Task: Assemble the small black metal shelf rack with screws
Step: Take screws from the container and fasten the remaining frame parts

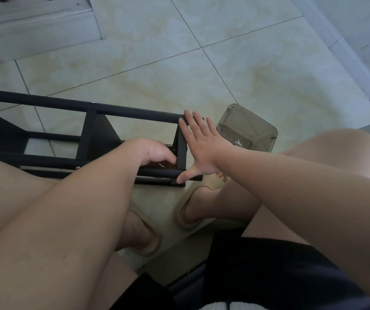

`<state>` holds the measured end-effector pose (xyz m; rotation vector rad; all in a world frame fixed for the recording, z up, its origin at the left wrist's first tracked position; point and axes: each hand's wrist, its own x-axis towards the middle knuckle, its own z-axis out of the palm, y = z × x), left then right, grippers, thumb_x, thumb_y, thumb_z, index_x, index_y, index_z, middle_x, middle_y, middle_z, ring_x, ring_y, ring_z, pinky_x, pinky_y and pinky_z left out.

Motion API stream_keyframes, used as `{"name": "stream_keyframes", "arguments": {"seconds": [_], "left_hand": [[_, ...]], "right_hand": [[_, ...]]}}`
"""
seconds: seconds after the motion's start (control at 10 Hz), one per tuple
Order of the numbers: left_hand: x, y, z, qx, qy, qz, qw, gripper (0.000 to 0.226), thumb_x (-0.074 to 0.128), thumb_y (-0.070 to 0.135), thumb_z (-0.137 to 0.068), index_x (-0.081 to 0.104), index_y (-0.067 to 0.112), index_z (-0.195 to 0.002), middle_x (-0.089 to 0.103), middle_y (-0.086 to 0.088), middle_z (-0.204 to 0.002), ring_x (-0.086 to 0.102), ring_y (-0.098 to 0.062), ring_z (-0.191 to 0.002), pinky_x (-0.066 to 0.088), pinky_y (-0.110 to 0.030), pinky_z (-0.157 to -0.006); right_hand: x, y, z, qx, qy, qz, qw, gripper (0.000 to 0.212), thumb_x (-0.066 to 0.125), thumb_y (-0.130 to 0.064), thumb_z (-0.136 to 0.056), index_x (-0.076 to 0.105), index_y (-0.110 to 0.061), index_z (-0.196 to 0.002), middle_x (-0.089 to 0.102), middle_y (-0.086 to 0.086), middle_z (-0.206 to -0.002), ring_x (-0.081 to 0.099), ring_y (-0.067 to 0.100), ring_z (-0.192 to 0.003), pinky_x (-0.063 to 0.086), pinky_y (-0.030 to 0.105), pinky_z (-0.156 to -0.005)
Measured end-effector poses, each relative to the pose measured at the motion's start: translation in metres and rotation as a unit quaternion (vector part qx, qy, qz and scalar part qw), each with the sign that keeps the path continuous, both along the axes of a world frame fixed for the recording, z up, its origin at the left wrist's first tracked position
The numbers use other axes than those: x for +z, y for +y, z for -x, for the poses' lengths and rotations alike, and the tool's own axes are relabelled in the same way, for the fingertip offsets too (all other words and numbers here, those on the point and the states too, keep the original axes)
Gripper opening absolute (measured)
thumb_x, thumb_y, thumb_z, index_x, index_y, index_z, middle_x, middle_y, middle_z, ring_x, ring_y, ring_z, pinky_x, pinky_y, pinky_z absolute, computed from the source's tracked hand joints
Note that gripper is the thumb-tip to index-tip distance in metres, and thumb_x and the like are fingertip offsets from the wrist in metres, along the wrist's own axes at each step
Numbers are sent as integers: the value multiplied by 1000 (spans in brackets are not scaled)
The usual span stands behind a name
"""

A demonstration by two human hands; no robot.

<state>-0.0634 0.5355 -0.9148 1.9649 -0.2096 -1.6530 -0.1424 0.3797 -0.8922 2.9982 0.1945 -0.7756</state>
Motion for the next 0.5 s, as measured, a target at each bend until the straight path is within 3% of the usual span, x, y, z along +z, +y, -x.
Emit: {"name": "stream_keyframes", "arguments": {"seconds": [0.2,0.3,0.4,0.5], "left_hand": [[1,-1,-1,-32,-34,-18,999,31,64,13,-88,71,3,-116,68,-19,-123,59,-37,-120,42,-47,-110],[0,2,-2,-18,1,-9,1000,26,61,8,-89,73,2,-111,69,-21,-119,61,-39,-116,43,-46,-109],[-1,2,-2,4,28,-9,1000,18,62,12,-91,77,7,-83,72,-14,-91,66,-30,-82,53,-37,-83],[0,0,-1,-8,-31,-23,999,21,69,20,-86,76,4,-98,75,-9,-98,68,-28,-93,51,-39,-96]], "right_hand": [[0,0,0,-2,1,1,1000,160,32,-108,-45,-25,-7,-155,-33,16,-162,-31,35,-149,-12,54,-123],[0,0,0,0,1,2,1000,159,33,-107,-46,-25,-7,-155,-34,16,-162,-31,35,-149,-12,54,-123],[1,0,0,-2,2,0,1000,159,37,-107,-48,-25,-7,-155,-34,16,-162,-31,35,-149,-13,54,-122],[1,0,0,-2,2,1,1000,159,37,-107,-48,-25,-7,-156,-33,16,-162,-30,35,-150,-13,54,-123]]}}
